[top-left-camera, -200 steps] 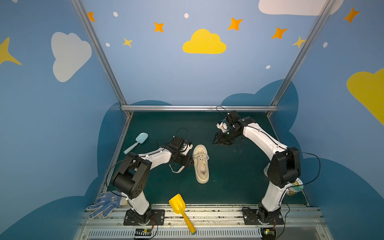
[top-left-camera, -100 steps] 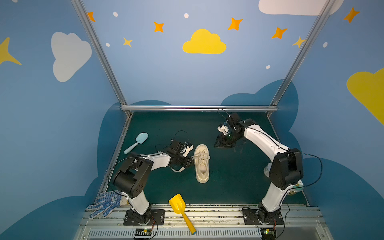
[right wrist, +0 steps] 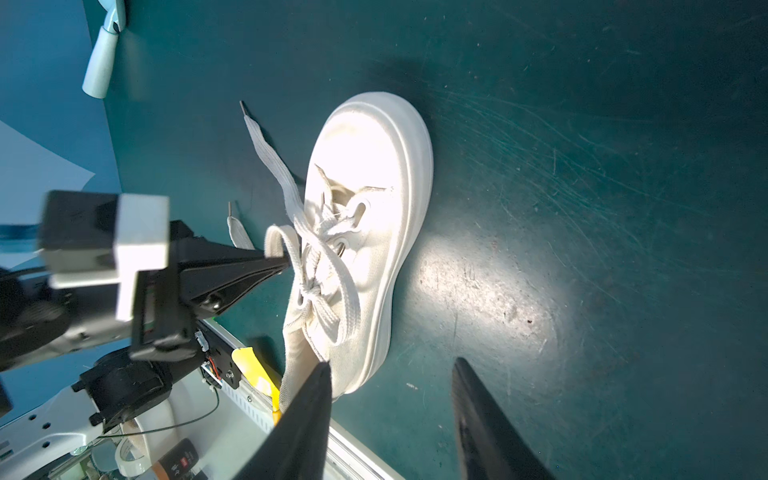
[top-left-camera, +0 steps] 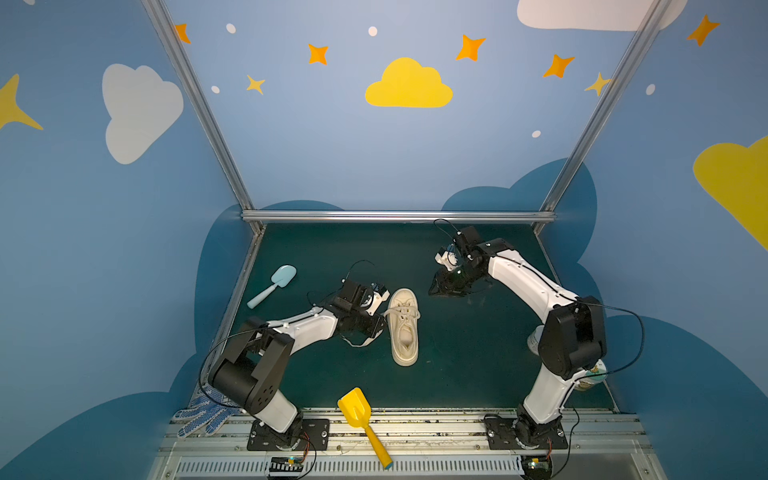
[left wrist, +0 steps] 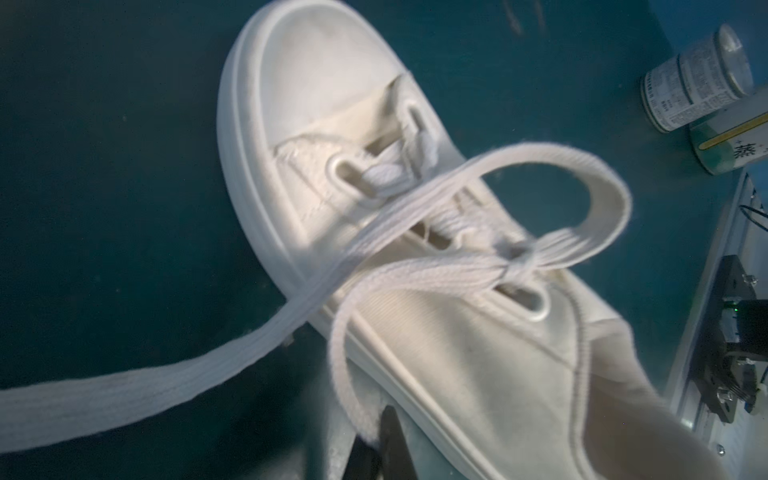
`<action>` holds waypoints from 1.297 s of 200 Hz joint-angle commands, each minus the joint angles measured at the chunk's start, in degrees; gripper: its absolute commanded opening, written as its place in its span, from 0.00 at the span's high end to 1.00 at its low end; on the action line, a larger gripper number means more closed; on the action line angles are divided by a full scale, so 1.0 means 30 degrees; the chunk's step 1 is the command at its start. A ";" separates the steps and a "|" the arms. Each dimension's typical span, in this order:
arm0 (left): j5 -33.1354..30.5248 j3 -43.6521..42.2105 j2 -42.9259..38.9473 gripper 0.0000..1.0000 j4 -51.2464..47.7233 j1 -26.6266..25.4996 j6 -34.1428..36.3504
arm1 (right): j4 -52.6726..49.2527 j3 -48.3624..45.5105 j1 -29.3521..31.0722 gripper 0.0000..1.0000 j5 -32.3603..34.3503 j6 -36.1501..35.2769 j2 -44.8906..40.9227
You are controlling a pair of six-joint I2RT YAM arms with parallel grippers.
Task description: Tie the shoes
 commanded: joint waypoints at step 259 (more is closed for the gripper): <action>0.2995 0.6322 0.0469 0.97 -0.8294 0.0055 0.1368 | 1.5179 -0.8218 0.1694 0.65 -0.7305 -0.4466 -0.1605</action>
